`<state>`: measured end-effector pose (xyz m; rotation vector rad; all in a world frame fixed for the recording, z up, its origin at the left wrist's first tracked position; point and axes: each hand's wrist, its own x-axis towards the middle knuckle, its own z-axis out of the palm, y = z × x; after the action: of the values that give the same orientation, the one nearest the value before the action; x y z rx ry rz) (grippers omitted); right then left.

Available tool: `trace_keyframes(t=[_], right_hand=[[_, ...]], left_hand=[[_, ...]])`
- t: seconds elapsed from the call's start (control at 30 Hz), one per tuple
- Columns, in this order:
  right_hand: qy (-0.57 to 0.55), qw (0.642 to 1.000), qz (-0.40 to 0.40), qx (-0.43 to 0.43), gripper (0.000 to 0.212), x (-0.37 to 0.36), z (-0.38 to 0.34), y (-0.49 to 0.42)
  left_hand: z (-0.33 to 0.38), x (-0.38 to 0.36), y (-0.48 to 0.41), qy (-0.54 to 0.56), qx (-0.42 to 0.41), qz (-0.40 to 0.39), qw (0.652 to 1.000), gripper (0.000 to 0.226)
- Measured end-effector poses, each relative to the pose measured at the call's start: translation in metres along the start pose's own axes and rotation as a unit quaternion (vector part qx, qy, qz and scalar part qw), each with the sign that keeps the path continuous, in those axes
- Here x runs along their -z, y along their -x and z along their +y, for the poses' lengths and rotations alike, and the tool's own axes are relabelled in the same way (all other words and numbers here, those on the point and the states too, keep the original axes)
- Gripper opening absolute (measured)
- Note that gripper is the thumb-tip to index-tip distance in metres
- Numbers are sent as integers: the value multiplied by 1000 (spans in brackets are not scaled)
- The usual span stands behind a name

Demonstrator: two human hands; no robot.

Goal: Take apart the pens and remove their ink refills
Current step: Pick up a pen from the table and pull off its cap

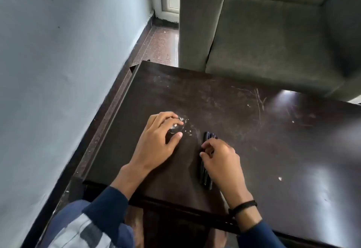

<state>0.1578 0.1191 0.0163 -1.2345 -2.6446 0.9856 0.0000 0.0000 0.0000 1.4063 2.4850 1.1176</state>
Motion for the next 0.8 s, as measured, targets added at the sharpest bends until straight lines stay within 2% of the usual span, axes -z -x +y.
trace_keyframes(t=[0.1,0.3,0.43,0.67,0.73,0.8], right_hand=[[75,997,4,32,15,-11,-3,6],[139,990,-4,32,26,-22,-12,24],[129,991,-13,33,32,-28,-15,39],[115,991,25,58,18,-32,-13,35],[110,992,34,56,17,-33,-12,30],[85,995,41,40,20,-34,-11,27]], left_hand=[[-6,3,1,13,-8,35,999,25],[-7,18,16,10,-21,33,999,30],[-4,26,38,10,-17,21,1000,33],[0,16,26,27,27,-14,999,31],[-1,11,19,60,53,-29,996,30],[-1,6,11,136,103,-29,985,25]])
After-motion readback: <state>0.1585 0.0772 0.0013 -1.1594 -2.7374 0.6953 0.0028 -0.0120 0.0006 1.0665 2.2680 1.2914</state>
